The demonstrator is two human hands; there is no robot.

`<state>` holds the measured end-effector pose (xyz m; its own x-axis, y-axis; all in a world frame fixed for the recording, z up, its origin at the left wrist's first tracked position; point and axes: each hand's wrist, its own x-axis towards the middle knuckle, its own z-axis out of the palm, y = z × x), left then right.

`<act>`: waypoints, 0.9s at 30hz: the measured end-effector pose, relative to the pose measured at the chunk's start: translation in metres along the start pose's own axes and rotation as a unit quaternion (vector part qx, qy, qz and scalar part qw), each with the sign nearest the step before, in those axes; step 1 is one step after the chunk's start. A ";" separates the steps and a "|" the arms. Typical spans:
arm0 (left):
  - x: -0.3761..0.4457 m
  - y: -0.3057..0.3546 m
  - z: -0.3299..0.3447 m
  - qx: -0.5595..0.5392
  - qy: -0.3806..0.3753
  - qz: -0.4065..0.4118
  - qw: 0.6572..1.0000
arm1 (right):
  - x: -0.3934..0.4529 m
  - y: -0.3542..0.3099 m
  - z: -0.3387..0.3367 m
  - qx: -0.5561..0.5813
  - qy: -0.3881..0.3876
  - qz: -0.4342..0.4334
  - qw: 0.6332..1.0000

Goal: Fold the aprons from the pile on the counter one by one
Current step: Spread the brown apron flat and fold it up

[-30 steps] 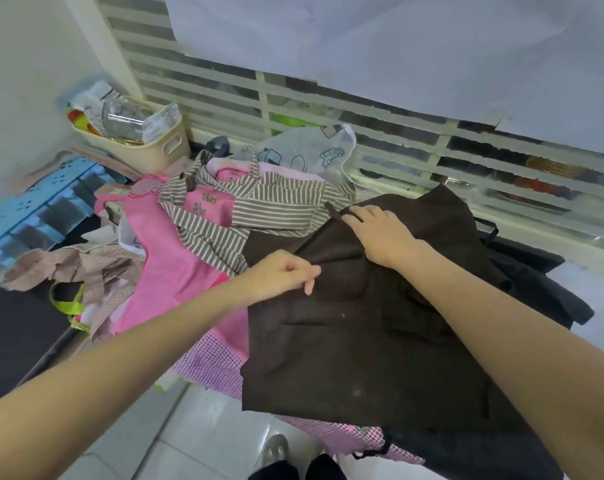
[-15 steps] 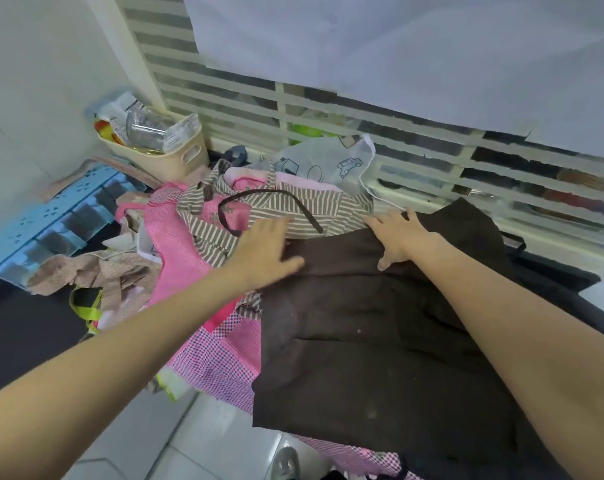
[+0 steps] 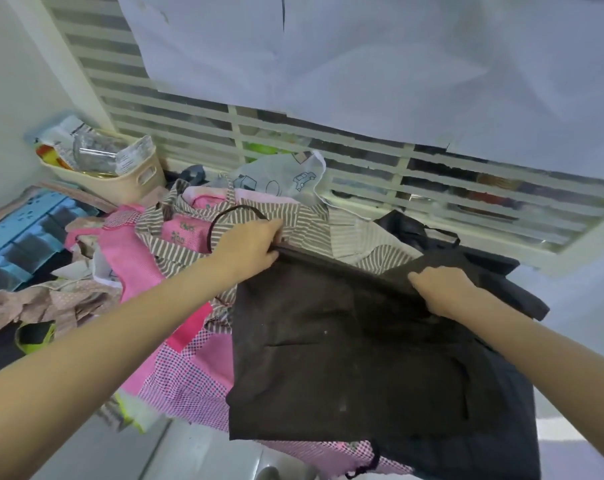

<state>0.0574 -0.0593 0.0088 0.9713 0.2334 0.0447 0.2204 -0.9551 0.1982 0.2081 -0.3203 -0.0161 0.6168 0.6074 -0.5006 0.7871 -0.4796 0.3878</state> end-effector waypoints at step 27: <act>-0.013 -0.068 0.004 -0.275 -0.144 -0.038 0.950 | 0.042 -0.110 -0.124 0.426 0.393 -0.137 0.803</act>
<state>0.0305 0.0022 -0.0089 0.9562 0.1628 -0.2431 0.2873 -0.6794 0.6752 0.1481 -0.1629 0.0163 0.4962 0.8163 0.2956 0.8115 -0.3152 -0.4920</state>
